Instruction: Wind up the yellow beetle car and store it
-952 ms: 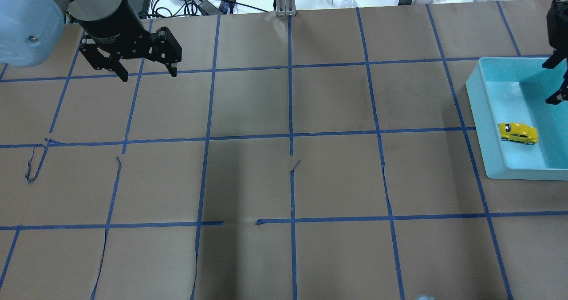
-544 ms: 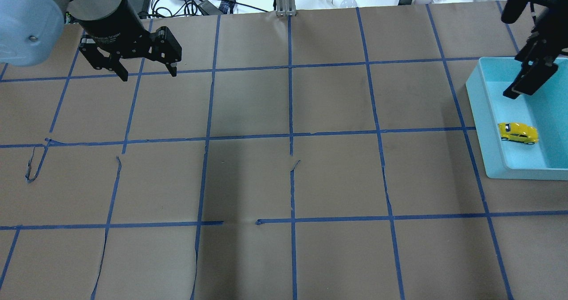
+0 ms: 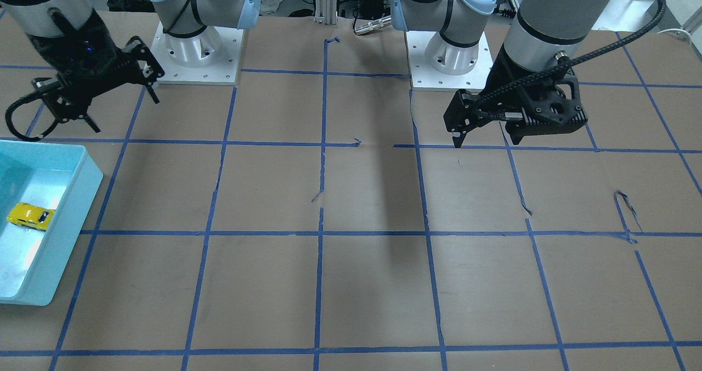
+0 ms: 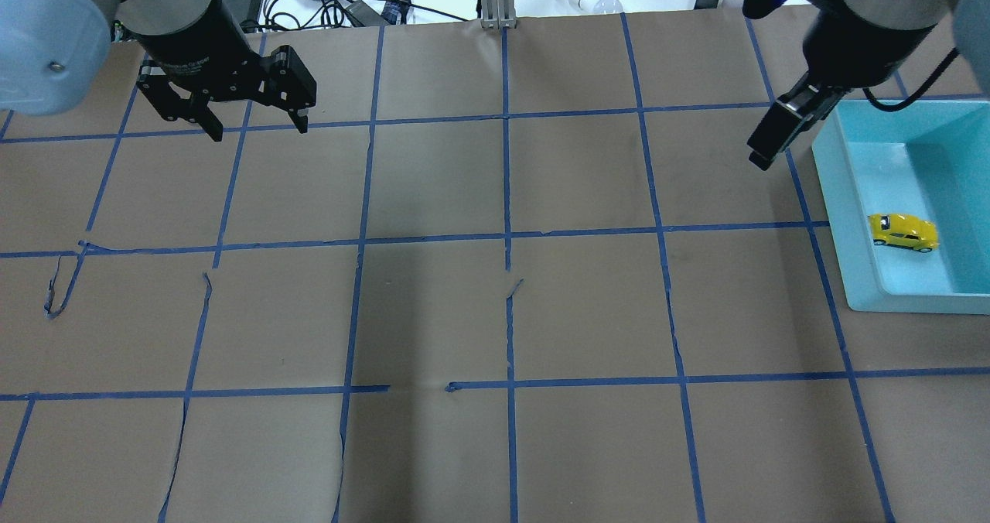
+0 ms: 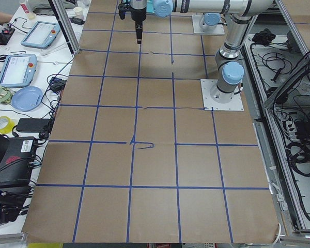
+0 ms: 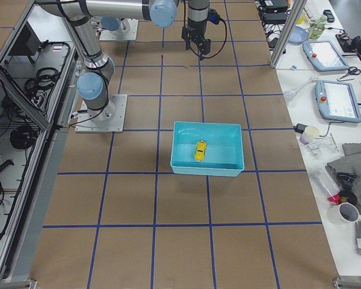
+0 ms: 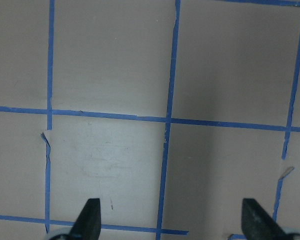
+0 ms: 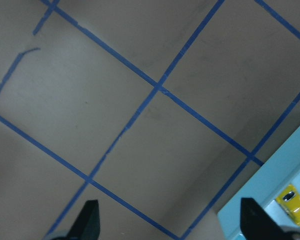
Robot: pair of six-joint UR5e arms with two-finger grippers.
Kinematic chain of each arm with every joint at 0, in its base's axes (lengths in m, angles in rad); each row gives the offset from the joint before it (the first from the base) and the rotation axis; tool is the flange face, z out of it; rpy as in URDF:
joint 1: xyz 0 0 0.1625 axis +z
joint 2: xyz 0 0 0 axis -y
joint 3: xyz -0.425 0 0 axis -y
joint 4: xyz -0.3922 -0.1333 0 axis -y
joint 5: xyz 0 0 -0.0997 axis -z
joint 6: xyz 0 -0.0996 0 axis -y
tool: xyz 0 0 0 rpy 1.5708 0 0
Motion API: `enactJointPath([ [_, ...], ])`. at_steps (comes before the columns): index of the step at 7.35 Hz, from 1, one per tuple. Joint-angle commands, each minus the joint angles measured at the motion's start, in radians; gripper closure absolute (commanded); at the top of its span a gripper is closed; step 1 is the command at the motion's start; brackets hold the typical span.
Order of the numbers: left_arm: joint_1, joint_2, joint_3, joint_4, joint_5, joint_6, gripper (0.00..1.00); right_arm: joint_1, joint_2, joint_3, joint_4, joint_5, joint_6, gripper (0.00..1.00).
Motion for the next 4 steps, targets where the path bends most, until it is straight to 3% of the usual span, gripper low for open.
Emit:
enactJointPath([
  [1,0.000,-0.003,0.003,0.012,-0.001,0.000,0.00,0.101,0.022,-0.020,-0.007,-0.007,0.437,0.00],
  [3,0.000,-0.003,0.002,0.012,-0.001,0.000,0.00,0.106,0.073,-0.119,0.004,0.002,0.649,0.00],
  [4,0.000,-0.001,0.000,0.012,-0.001,0.000,0.00,0.107,0.082,-0.141,0.003,-0.001,0.653,0.00],
])
